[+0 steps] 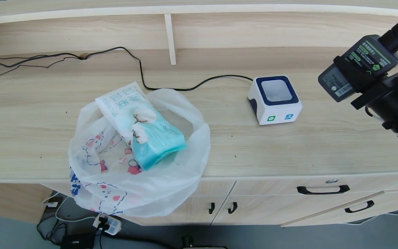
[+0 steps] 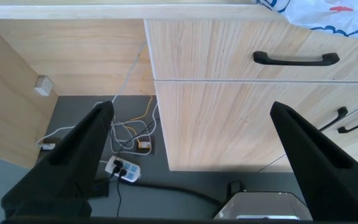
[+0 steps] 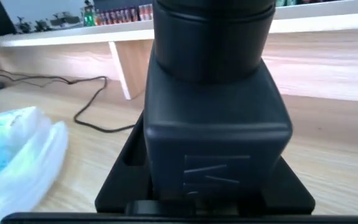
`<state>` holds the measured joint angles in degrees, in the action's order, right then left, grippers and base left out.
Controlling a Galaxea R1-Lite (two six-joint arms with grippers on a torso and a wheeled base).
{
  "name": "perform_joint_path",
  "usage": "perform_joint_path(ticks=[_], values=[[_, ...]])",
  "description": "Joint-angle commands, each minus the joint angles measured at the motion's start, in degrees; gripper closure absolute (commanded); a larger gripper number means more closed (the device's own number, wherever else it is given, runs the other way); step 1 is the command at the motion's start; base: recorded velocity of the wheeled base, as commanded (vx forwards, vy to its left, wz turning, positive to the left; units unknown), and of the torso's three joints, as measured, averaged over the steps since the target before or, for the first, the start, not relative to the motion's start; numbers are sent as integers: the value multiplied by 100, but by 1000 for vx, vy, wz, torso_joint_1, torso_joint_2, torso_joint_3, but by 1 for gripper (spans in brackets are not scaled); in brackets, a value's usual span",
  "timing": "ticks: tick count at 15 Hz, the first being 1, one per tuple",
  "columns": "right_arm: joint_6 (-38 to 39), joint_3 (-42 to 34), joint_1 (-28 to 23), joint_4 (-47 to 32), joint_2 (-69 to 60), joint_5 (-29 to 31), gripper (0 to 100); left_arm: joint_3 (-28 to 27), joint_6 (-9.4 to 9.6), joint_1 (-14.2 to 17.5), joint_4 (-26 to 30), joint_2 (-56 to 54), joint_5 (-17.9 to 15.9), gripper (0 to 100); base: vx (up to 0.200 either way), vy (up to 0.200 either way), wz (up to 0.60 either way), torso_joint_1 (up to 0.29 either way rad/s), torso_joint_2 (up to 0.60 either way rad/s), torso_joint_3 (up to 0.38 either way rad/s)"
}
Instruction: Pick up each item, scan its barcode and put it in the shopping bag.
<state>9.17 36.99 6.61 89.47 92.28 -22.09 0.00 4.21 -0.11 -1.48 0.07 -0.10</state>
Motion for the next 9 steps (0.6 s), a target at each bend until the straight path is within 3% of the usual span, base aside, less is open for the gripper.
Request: perform_joint_path(ticks=[1, 5, 9], values=[[182, -359, 535, -8, -448, 82, 100, 0, 1, 2, -11, 1, 1, 0, 0, 0, 0, 0, 0, 0], [1316, -877, 1897, -17, -940, 91, 100, 0, -7, 2, -11, 1, 1, 0, 0, 0, 0, 0, 0, 0], [1509, -649, 3312, -536, -896, 64, 100, 0, 1, 2, -11, 1, 1, 0, 0, 0, 0, 0, 0, 0]])
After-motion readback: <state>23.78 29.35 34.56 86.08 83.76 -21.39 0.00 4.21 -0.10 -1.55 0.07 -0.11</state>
